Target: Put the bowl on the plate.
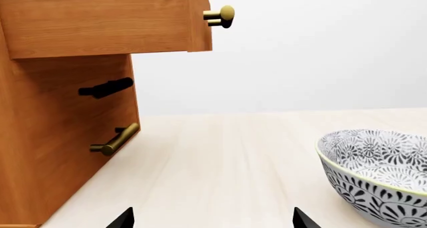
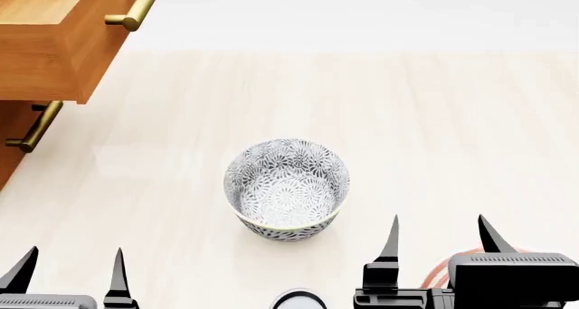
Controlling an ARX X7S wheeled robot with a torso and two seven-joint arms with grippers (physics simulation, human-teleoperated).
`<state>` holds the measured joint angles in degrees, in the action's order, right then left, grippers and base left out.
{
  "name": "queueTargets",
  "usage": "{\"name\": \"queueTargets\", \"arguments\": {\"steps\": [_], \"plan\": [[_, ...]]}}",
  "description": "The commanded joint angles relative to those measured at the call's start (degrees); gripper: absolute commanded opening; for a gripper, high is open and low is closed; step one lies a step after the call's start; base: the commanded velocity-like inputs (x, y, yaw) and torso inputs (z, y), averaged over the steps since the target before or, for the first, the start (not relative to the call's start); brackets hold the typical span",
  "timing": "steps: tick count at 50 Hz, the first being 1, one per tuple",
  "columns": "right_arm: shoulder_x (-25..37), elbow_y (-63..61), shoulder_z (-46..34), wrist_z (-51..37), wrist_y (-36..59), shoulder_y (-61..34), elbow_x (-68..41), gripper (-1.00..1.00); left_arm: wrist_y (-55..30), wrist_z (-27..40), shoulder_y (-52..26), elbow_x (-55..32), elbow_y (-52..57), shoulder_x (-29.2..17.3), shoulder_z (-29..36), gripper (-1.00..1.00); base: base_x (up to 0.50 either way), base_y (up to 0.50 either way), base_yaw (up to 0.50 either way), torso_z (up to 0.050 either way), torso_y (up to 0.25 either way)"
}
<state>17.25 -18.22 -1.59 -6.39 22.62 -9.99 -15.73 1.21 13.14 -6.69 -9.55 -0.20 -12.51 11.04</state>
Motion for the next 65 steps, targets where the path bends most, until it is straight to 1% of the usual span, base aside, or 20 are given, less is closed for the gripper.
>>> {"name": "queueTargets", "arguments": {"steps": [1, 47, 59, 62, 65], "plan": [[0.25, 0.47, -0.25, 0.01, -0.37, -0.08, -0.11, 1.00, 0.14, 0.26, -0.03, -0.23, -0.01, -0.24, 0.20, 1.00, 0.07, 0.00, 0.00, 0.000, 0.000], [0.87, -0.25, -0.58, -1.45, 1.22, -0.30, -1.46, 1.00, -1.43, 1.62, -0.03, -0.98, 2.17, -1.42, 1.16, 1.00, 0.07, 0.00, 0.00, 0.000, 0.000], [1.08, -0.23, -1.15, -2.47, 4.26, -1.58, -1.77, 1.00, -1.13, 1.86, -0.26, -1.15, 1.77, -1.58, 1.37, 1.00, 0.03, 0.00, 0.00, 0.000, 0.000], [1.13, -0.80, -0.74, -1.67, 5.87, -2.11, -3.72, 1.00, -0.84, 1.88, -0.25, -1.27, 1.59, -1.64, 1.34, 1.00, 0.00, 0.00, 0.00, 0.000, 0.000], [1.51, -1.63, -1.44, -2.23, 7.45, -3.17, -3.27, 1.00, -0.84, 1.99, -0.19, -1.33, 1.77, -1.76, 1.34, 1.00, 0.00, 0.00, 0.00, 0.000, 0.000]]}}
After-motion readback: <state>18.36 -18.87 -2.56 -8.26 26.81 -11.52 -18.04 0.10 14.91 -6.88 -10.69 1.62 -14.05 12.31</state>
